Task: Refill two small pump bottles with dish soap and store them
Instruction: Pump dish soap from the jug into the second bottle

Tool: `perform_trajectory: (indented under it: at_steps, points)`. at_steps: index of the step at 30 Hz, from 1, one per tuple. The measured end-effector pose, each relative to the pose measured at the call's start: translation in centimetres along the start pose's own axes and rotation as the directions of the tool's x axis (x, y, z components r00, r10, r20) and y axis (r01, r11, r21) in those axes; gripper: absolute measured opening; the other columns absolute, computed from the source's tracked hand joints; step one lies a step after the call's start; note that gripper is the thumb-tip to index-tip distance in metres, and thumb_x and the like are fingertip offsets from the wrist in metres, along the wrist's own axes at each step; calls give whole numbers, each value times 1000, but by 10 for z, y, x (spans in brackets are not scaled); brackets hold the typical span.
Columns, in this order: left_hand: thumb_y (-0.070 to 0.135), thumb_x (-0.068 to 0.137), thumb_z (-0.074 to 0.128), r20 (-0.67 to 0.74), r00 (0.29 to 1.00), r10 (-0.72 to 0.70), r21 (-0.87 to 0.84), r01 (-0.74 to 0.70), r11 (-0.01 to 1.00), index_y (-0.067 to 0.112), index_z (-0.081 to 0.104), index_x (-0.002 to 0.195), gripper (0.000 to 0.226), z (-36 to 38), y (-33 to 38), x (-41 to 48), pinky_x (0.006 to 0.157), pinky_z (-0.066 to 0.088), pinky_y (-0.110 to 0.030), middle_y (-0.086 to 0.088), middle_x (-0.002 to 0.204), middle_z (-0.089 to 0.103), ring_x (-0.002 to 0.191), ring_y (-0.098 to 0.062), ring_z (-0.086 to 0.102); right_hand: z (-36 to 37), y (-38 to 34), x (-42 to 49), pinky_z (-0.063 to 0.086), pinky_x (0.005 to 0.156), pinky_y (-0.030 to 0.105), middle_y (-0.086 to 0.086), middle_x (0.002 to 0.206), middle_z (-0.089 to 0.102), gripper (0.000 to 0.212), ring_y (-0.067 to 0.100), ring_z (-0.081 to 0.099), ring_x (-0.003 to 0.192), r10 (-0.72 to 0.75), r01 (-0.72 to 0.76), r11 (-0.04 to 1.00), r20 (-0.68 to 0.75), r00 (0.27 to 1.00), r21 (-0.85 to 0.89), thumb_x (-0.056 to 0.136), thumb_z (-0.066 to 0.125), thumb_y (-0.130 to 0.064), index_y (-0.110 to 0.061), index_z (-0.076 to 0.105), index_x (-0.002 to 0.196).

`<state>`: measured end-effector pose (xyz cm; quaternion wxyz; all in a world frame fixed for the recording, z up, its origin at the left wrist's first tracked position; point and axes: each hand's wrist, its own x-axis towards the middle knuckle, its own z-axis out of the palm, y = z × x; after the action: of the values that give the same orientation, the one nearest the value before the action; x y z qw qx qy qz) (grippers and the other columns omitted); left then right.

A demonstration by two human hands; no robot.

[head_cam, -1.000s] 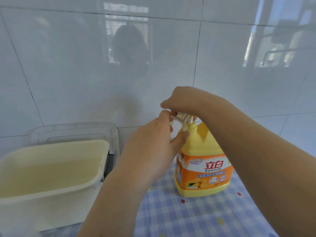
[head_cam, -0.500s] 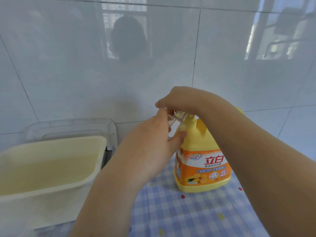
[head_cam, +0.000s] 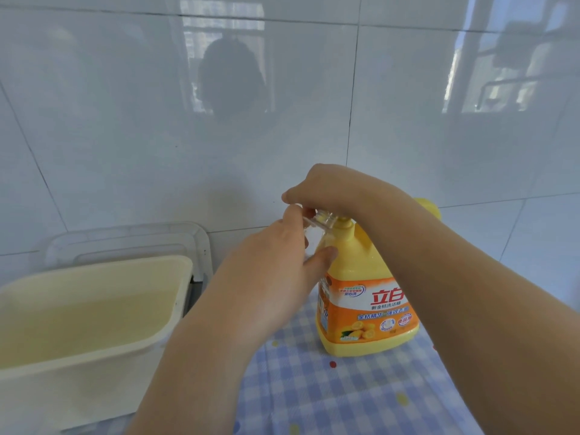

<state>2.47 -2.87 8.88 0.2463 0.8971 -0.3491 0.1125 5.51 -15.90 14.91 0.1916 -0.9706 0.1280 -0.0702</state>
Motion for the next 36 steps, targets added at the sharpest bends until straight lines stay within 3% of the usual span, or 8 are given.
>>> perform_trajectory:
  at_steps: [5,8,11,18,26,31,36]
  points:
    - [56,93,41,-5,1000,7,2,-7,1000,30,36,122,39,0,0,0,61,36,-18,16,119,56,91,-5,52,1,0,5,32,50,24,-4,57,46,29,13,40,50,15,-16,999,-16,1000,-34,88,51,-24,-15,52,61]
    - [57,92,42,-47,999,-2,-31,1,1000,32,38,120,38,-2,1,0,65,39,-22,17,116,56,94,-7,55,-6,-4,4,35,49,23,-1,62,59,28,18,54,53,19,-21,998,-38,999,-56,88,51,-27,-13,62,67]
    - [57,92,42,-80,997,0,-28,-3,1000,33,38,120,38,-2,1,0,59,35,-14,17,116,56,91,-6,55,-10,-8,4,36,48,23,2,73,71,27,21,64,60,16,-20,995,-43,999,-102,87,49,-28,-14,67,72]
    - [58,92,41,-85,996,2,-50,-6,999,35,36,121,37,-1,2,-1,66,36,-22,17,119,56,100,-6,57,-11,-8,3,39,49,24,4,75,67,28,26,67,71,35,-34,997,13,999,-75,91,49,-29,-11,64,76]
    - [59,92,40,-93,996,12,-51,-17,999,35,34,124,39,-1,1,0,67,37,-17,19,121,55,101,-4,56,-11,-7,5,41,51,25,2,72,64,30,26,67,72,39,-38,999,27,999,-32,92,51,-35,-12,61,74]
    - [58,93,40,-68,998,13,-36,-15,999,34,35,121,37,1,0,0,58,33,-11,17,122,55,91,-4,53,-7,-3,5,37,49,25,-1,65,56,30,16,53,55,24,-24,999,1,1000,-48,91,52,-33,-13,59,70]
    - [57,94,40,-27,1000,16,13,-16,1000,31,35,117,36,2,-2,0,59,35,-17,15,117,56,97,-8,56,1,2,6,32,51,25,-3,59,42,29,13,38,51,27,-27,999,-13,1000,-35,88,52,-31,-17,49,62]
